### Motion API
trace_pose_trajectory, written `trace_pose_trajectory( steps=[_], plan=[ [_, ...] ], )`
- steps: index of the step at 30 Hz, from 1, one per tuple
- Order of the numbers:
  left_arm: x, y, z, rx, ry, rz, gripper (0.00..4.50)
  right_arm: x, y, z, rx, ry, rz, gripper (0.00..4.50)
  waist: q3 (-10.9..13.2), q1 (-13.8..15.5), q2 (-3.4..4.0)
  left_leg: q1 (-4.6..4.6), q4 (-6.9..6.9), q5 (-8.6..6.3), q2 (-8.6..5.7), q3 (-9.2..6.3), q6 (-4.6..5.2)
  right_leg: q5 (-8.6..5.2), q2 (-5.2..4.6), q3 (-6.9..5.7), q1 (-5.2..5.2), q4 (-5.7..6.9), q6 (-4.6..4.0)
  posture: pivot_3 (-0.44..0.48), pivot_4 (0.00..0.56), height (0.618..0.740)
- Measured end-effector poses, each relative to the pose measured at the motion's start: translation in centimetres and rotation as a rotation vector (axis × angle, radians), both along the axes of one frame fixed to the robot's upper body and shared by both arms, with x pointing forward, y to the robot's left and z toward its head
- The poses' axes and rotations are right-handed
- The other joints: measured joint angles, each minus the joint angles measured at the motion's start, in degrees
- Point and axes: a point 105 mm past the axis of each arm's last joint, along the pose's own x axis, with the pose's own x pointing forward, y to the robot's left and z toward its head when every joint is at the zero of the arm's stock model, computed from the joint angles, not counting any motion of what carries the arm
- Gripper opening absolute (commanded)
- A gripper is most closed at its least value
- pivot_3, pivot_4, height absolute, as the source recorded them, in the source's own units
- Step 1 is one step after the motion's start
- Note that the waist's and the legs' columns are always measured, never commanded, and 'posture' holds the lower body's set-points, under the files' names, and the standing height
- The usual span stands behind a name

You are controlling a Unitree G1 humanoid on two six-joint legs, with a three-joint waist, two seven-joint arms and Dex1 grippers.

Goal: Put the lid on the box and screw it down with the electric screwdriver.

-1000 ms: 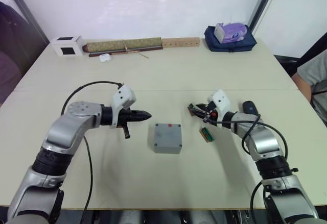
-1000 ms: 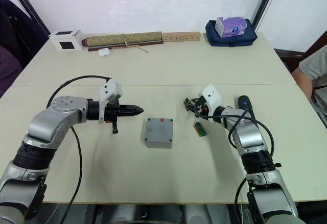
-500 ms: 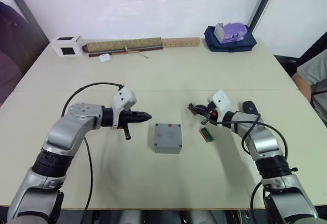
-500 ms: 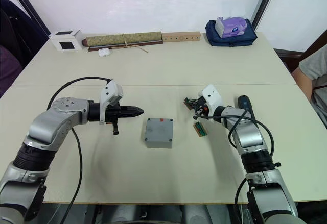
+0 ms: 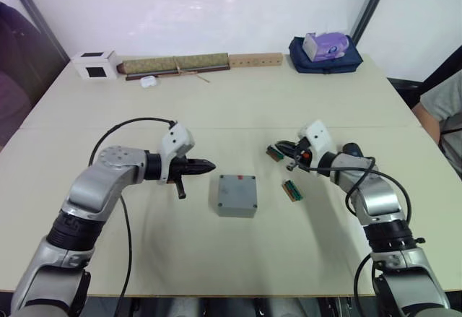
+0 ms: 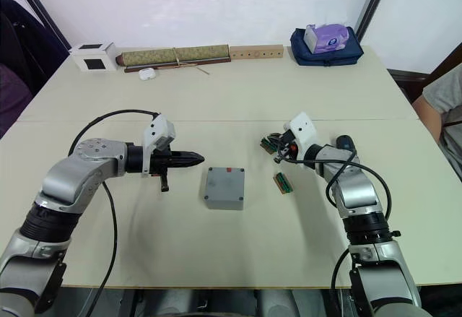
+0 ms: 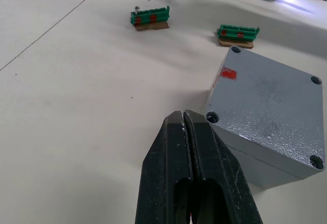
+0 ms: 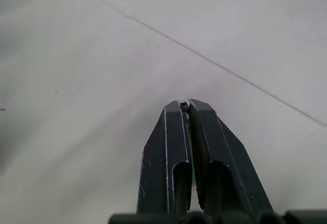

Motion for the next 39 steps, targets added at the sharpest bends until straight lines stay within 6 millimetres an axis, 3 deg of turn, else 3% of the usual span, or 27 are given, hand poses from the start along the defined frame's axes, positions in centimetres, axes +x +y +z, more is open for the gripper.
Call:
trace_pose_trajectory(
  steps=[6, 11, 15, 24, 39],
  plan=[
    [-1.0, 0.0, 0.9, -0.016, 0.020, -0.045, 0.00, -2.4, 1.3, 3.1, 0.052, -0.045, 0.094, 0.13, 0.0, 0.1, 0.00, -0.01, -0.01, 0.00, 0.06, -0.03, 0.00, 0.00, 0.00, 0.00, 0.00, 0.00, 0.00, 0.000, 0.150, 0.740],
    [-2.1, 0.7, 1.2, 0.014, 0.033, -0.094, 0.00, -6.5, 3.3, 1.7, 0.054, 0.042, 0.205, 0.13, 0.0, 0.1, 0.00, 0.01, -0.01, 0.00, 0.04, -0.02, 0.01, 0.00, -0.03, 0.00, 0.03, -0.01, 0.00, 0.000, 0.150, 0.740],
    [-2.4, 0.6, 0.8, 0.020, 0.054, -0.117, 0.00, -8.3, 4.4, 1.1, 0.054, 0.079, 0.246, 0.13, 0.0, 0.1, 0.00, 0.02, -0.01, 0.00, 0.01, -0.04, 0.00, 0.00, 0.02, -0.01, 0.03, 0.00, -0.01, 0.000, 0.150, 0.740],
    [-2.8, -0.2, -0.4, 0.037, 0.060, -0.152, 0.00, -8.7, 5.1, -0.2, 0.028, 0.115, 0.245, 0.13, 0.0, 0.1, 0.00, 0.01, -0.01, 0.00, -0.02, -0.03, 0.00, -0.01, 0.02, -0.01, 0.03, -0.01, -0.01, 0.000, 0.150, 0.740],
    [-2.6, -0.2, -0.4, 0.041, 0.046, -0.140, 0.00, -8.3, 5.1, -0.9, 0.011, 0.120, 0.234, 0.13, 0.0, 0.1, 0.00, 0.02, -0.01, 0.00, -0.01, -0.04, 0.00, -0.01, 0.03, -0.01, 0.03, -0.01, -0.01, 0.000, 0.150, 0.740]
  ],
)
